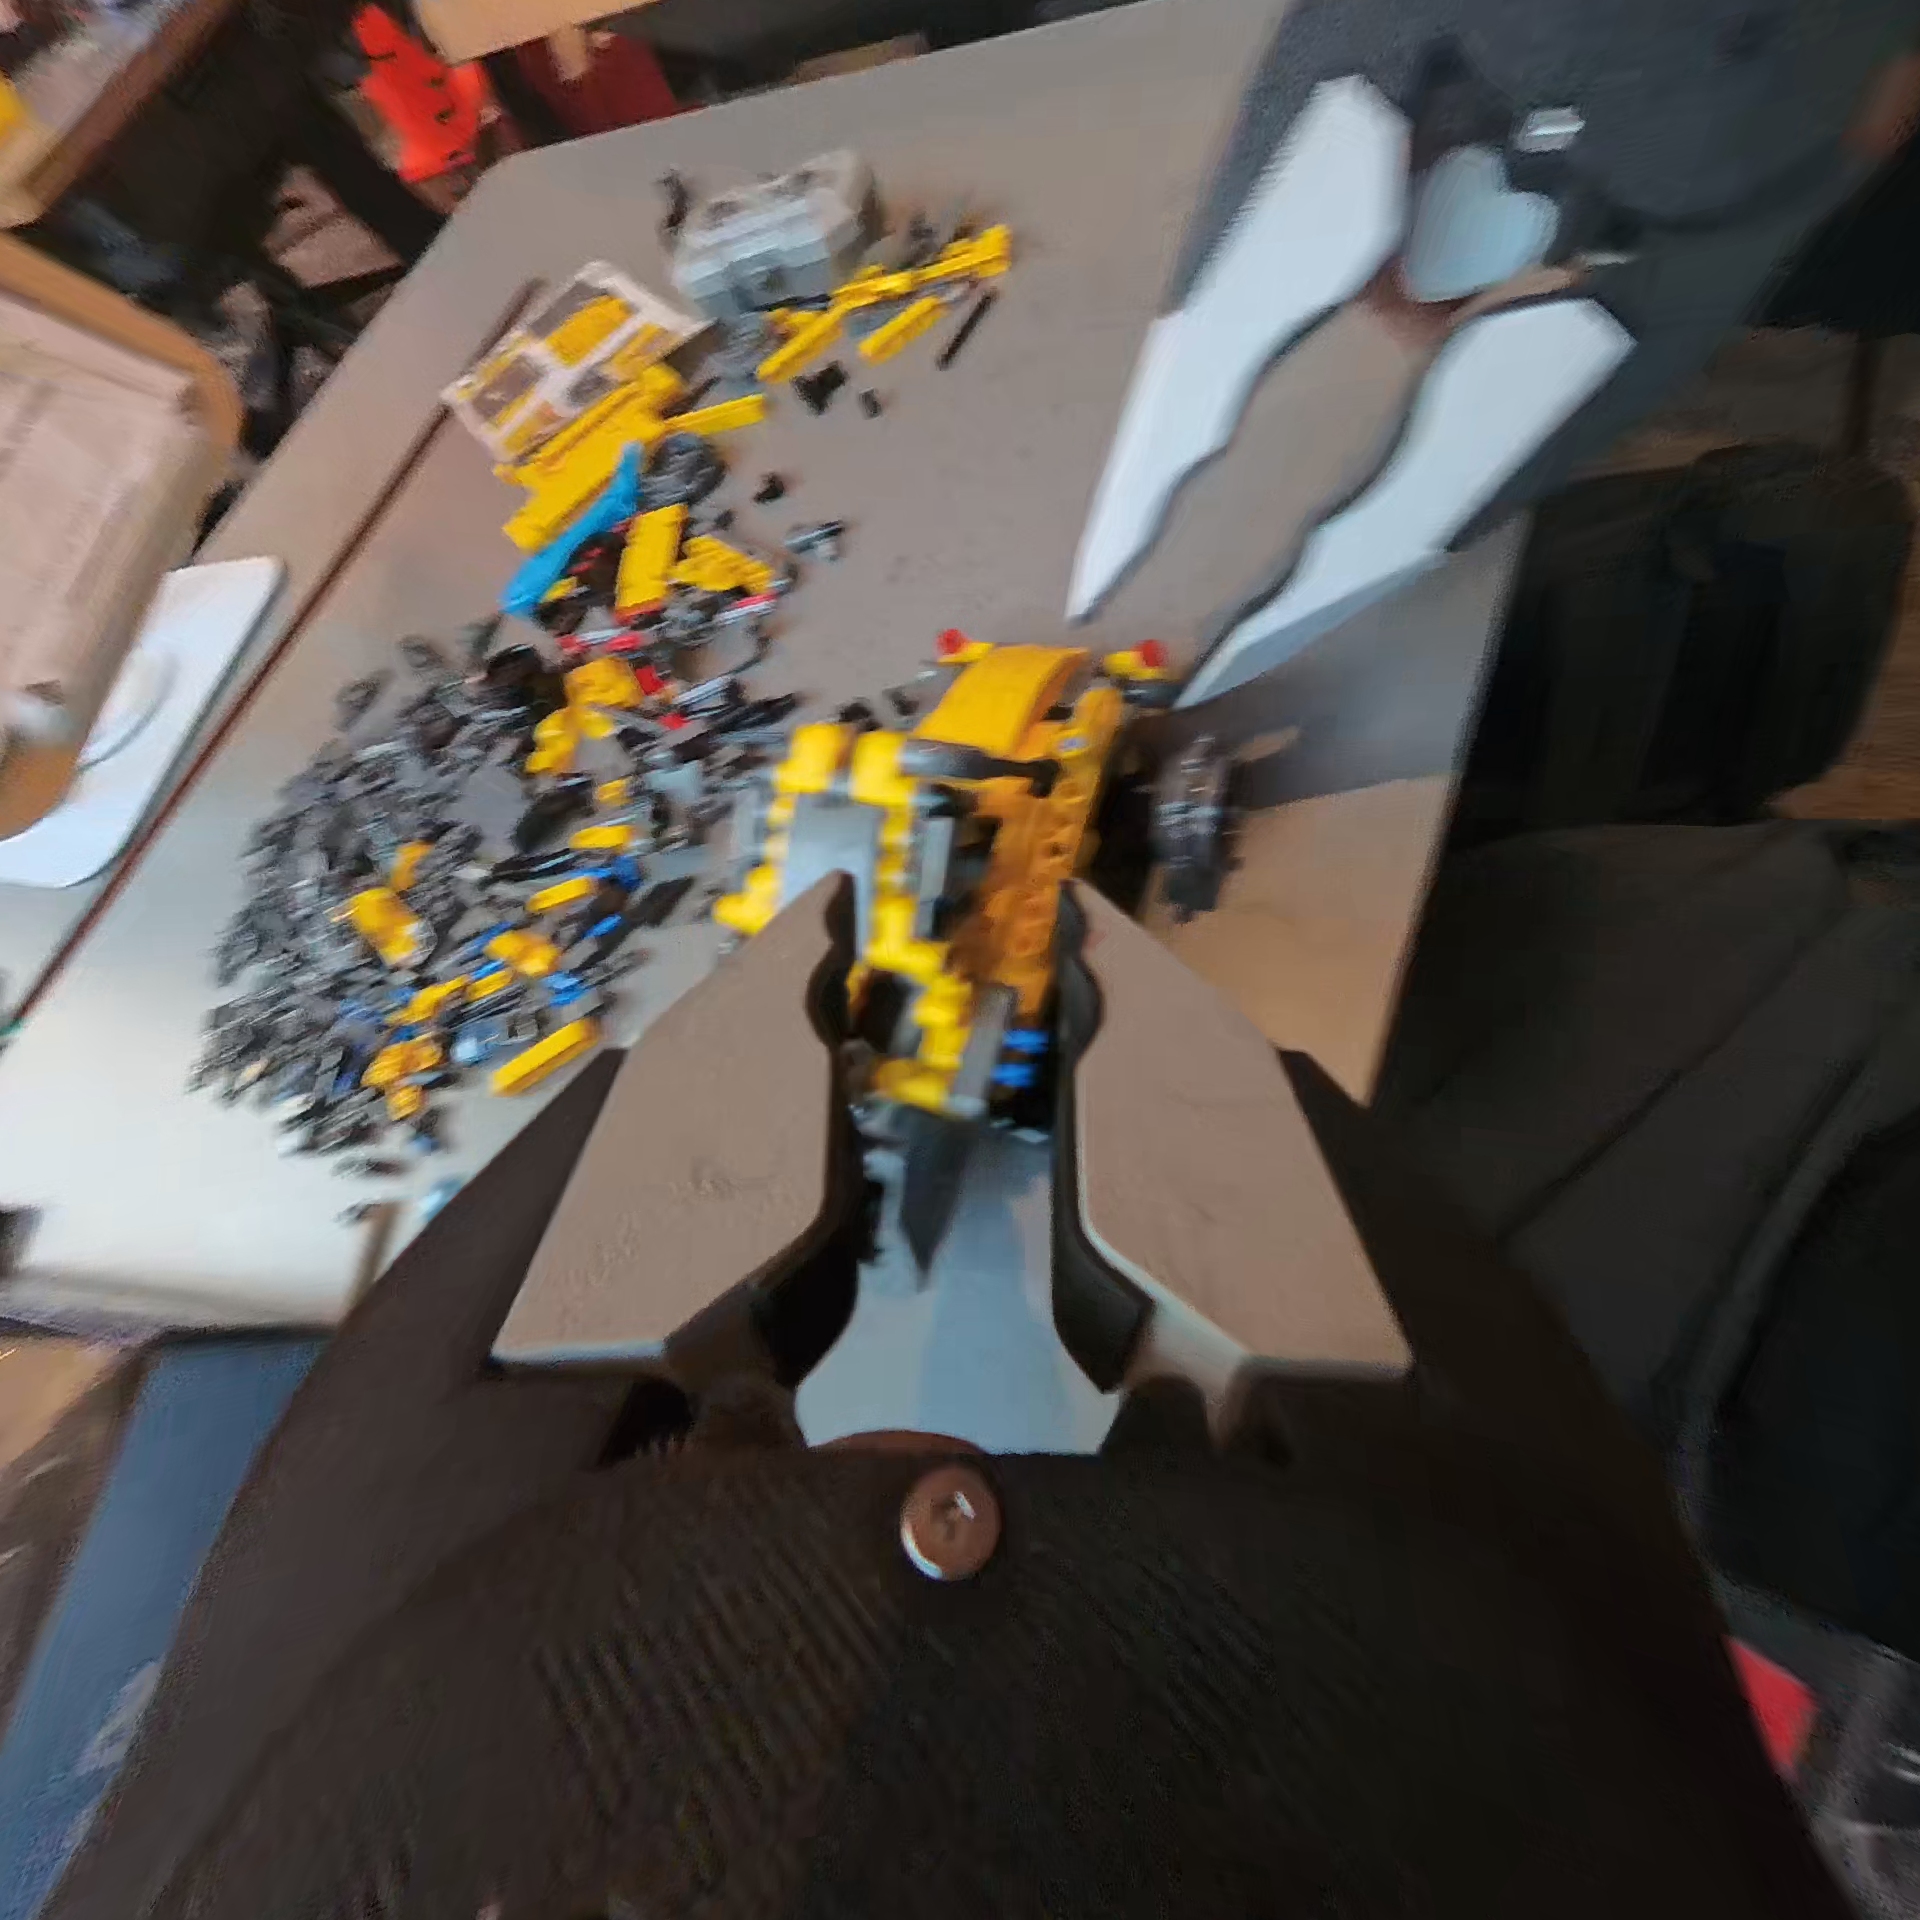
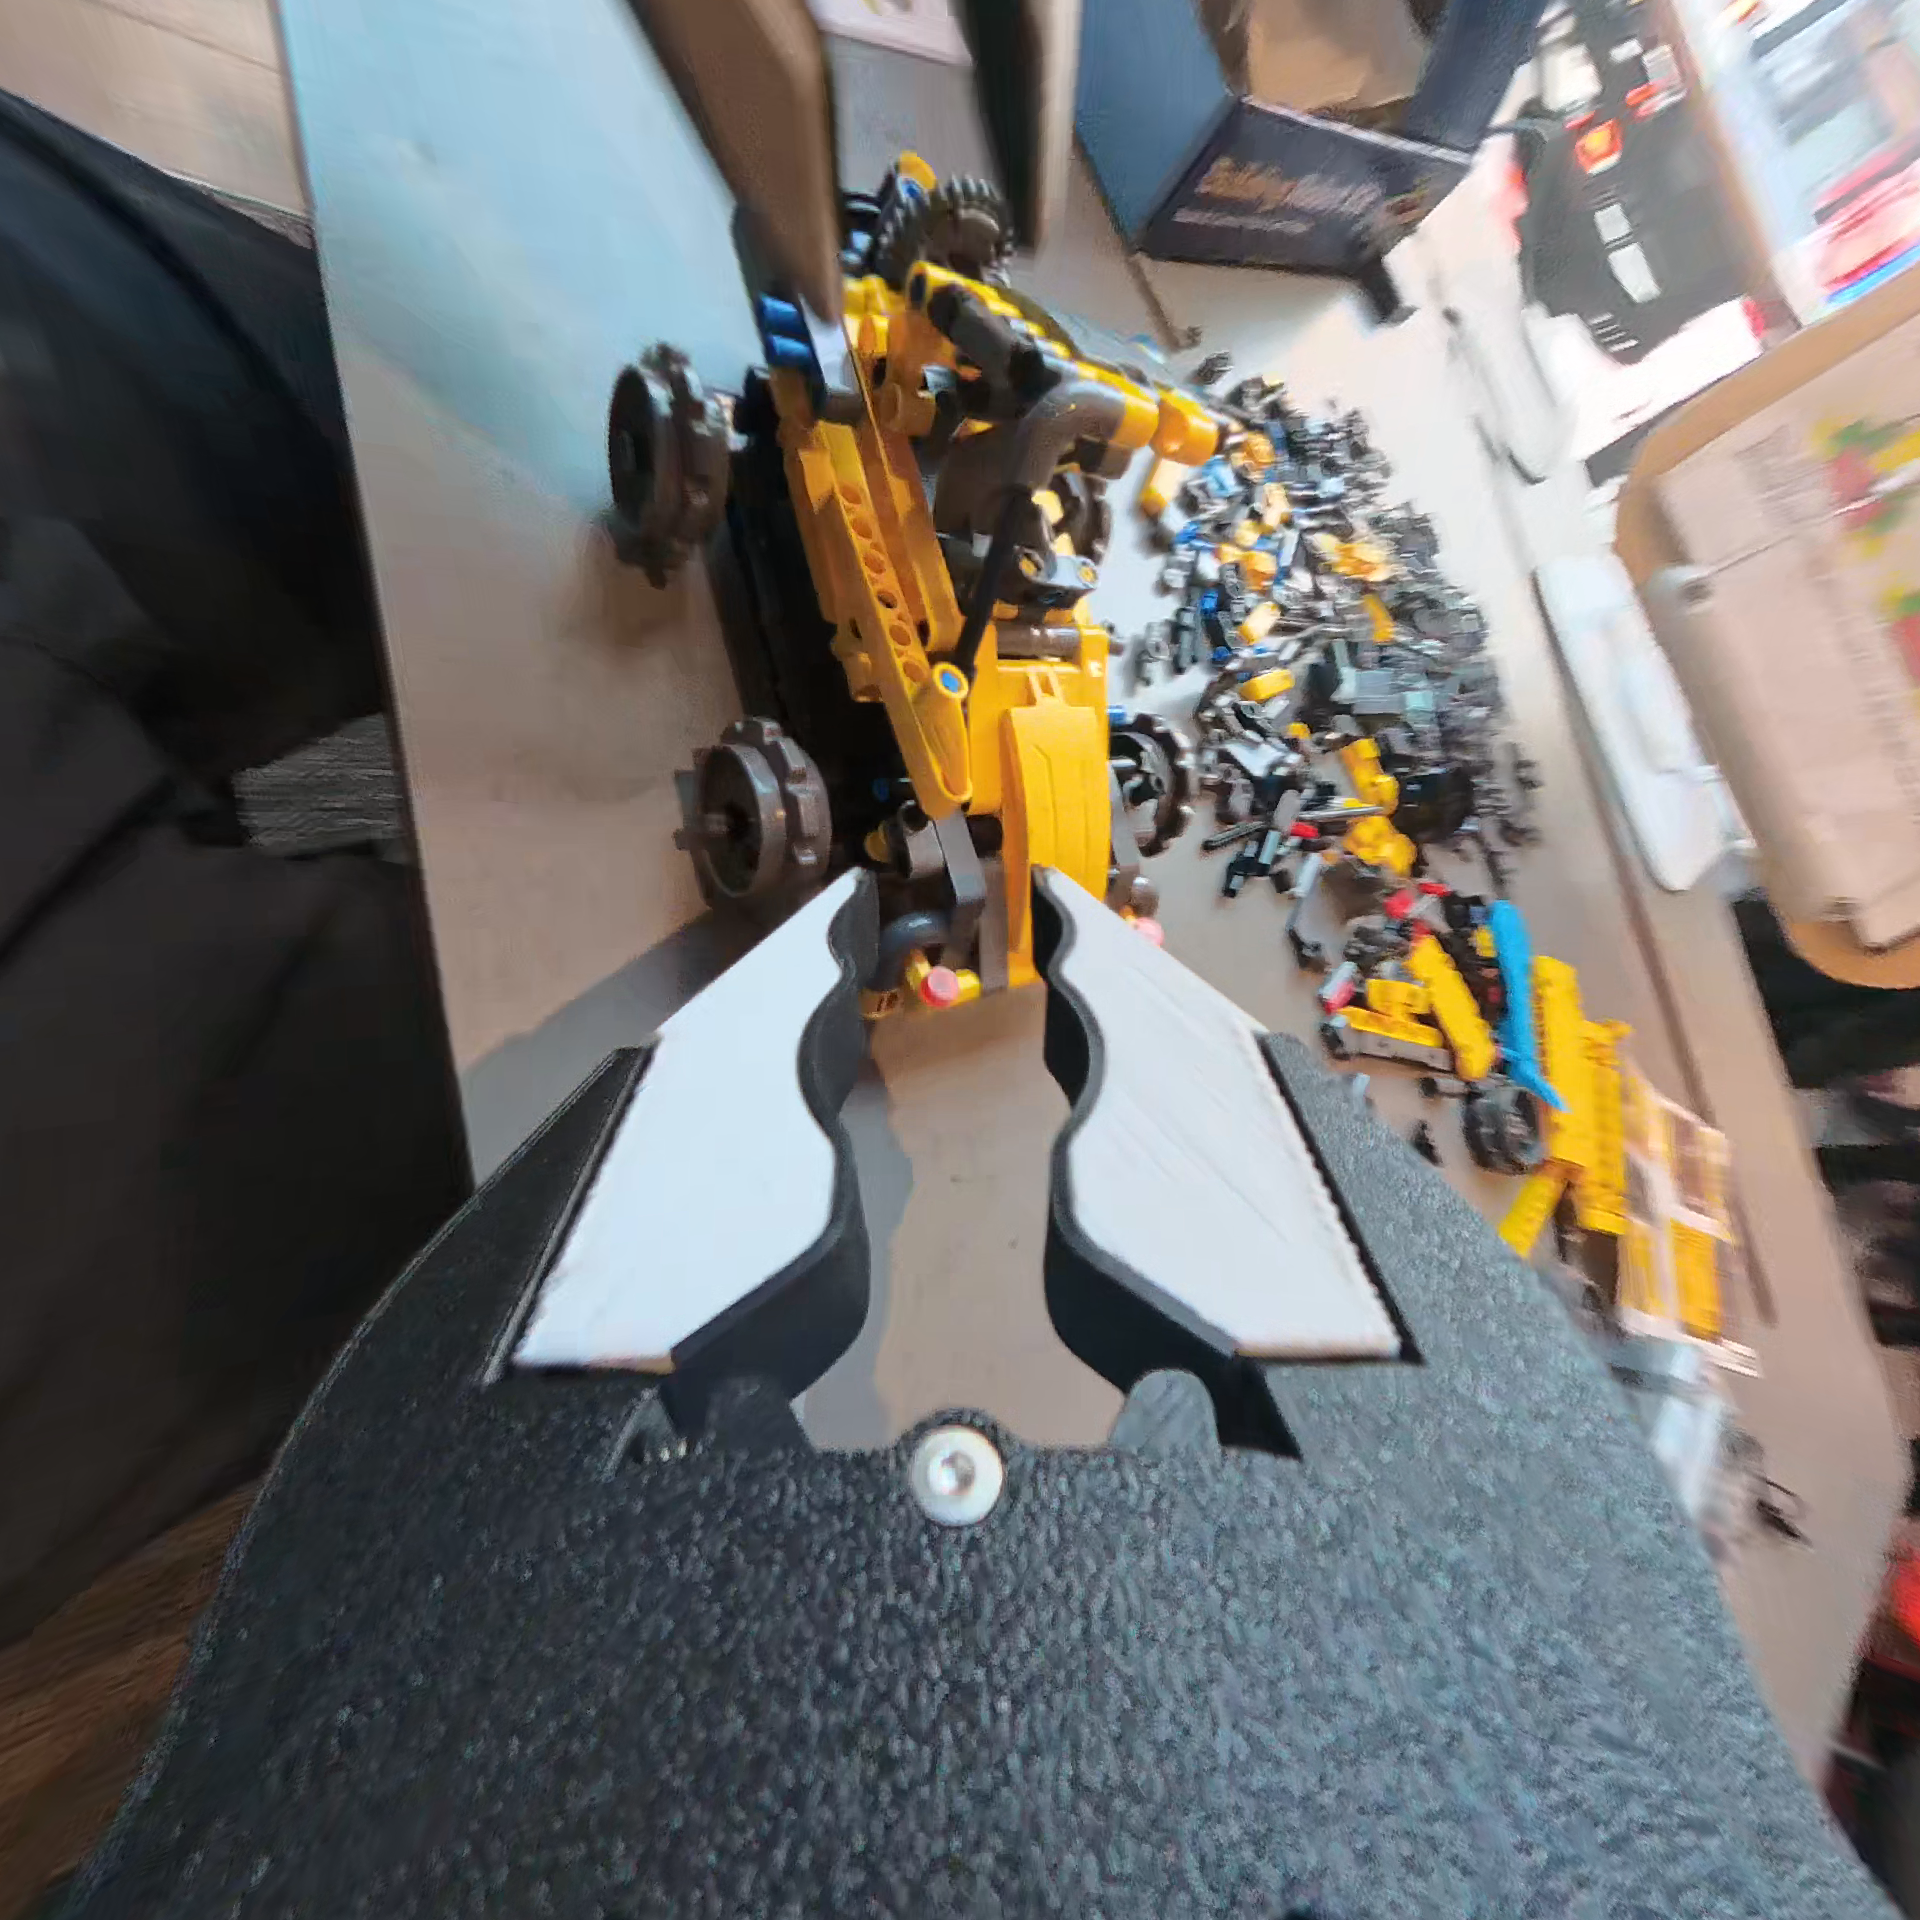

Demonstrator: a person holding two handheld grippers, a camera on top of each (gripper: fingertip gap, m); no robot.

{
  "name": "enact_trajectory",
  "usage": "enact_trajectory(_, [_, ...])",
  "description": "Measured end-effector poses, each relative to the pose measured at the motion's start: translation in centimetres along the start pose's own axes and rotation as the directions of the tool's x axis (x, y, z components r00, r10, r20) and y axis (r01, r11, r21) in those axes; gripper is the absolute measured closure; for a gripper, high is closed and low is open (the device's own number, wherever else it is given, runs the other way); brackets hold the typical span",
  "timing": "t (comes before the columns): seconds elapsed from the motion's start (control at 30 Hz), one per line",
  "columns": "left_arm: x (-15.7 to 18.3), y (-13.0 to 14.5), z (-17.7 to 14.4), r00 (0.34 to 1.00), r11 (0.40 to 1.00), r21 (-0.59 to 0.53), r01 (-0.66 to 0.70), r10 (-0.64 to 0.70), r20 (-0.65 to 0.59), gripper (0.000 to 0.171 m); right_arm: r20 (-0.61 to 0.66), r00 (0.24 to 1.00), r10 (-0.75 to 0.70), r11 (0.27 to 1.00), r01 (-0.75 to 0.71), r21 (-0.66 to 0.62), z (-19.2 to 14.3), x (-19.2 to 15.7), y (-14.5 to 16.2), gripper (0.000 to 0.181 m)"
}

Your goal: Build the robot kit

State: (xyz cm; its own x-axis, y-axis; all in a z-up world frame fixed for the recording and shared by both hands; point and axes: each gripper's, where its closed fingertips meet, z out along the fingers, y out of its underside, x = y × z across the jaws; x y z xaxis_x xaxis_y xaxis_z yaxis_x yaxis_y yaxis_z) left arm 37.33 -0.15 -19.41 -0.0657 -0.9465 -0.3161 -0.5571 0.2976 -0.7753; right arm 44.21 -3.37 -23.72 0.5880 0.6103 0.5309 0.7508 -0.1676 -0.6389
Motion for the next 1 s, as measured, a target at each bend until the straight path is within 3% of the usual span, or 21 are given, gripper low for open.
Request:
enact_trajectory(0.07, [-2.8, 1.2, -0.1, 0.998, 0.997, -0.065, 0.034, -0.031, 0.046, 0.102, -0.087, 0.994, -0.074, 0.997, 0.072, -0.018, 0.1, 0.2, 0.5, 0.152])
enact_trajectory(0.13, [-3.7, 2.0, -0.1, 0.992, 0.989, -0.09, 0.116, -0.119, -0.034, 0.09, -0.128, 0.982, -0.137, 0.99, 0.133, -0.041, 0.4, 0.0, 0.9, 0.152])
enact_trajectory(0.23, [-5.1, 2.2, -0.7, 0.97, 0.976, -0.043, 0.211, -0.215, -0.115, 0.079, -0.175, 0.962, -0.209, 0.978, 0.202, -0.058, 0.4, 0.3, 0.9, 0.15])
enact_trajectory(0.3, [-5.4, 3.1, -0.4, 0.955, 0.968, -0.077, 0.238, -0.248, -0.162, 0.069, -0.19, 0.951, -0.243, 0.97, 0.235, -0.064, 0.4, 0.5, 0.7, 0.147])
enact_trajectory(0.43, [-3.5, 4.4, 1.9, 0.941, 0.974, -0.161, 0.157, -0.197, -0.273, 0.059, -0.225, 0.911, -0.346, 0.938, 0.337, -0.078, 0.4, 0.9, 0.2, 0.147])
enact_trajectory(0.53, [-2.3, 4.9, 3.7, 0.932, 0.966, -0.242, 0.087, -0.165, -0.324, 0.051, -0.195, 0.884, -0.425, 0.905, 0.413, -0.102, 1.0, 0.1, 0.5, 0.16])
enact_trajectory(0.67, [-1.8, 3.8, 5.0, 0.926, 0.962, -0.272, 0.032, -0.131, -0.354, 0.052, -0.222, 0.842, -0.492, 0.871, 0.473, -0.134, 1.6, 0.2, 0.5, 0.153])
enact_trajectory(0.77, [-1.6, 3.8, 6.0, 0.917, 0.949, -0.313, -0.031, -0.098, -0.386, 0.064, -0.281, 0.789, -0.546, 0.837, 0.53, -0.136, 1.6, 0.6, -0.1, 0.144])
enact_trajectory(0.93, [0.1, 4.2, 6.0, 0.858, 0.93, -0.365, -0.041, -0.154, -0.489, 0.086, -0.299, 0.734, -0.61, 0.789, 0.597, -0.144, 2.0, 0.5, -0.3, 0.154])
enact_trajectory(1.0, [0.0, 4.3, 6.0, 0.857, 0.927, -0.373, -0.045, -0.156, -0.491, 0.086, -0.297, 0.701, -0.649, 0.756, 0.637, -0.148, 2.1, 0.4, -0.4, 0.154])
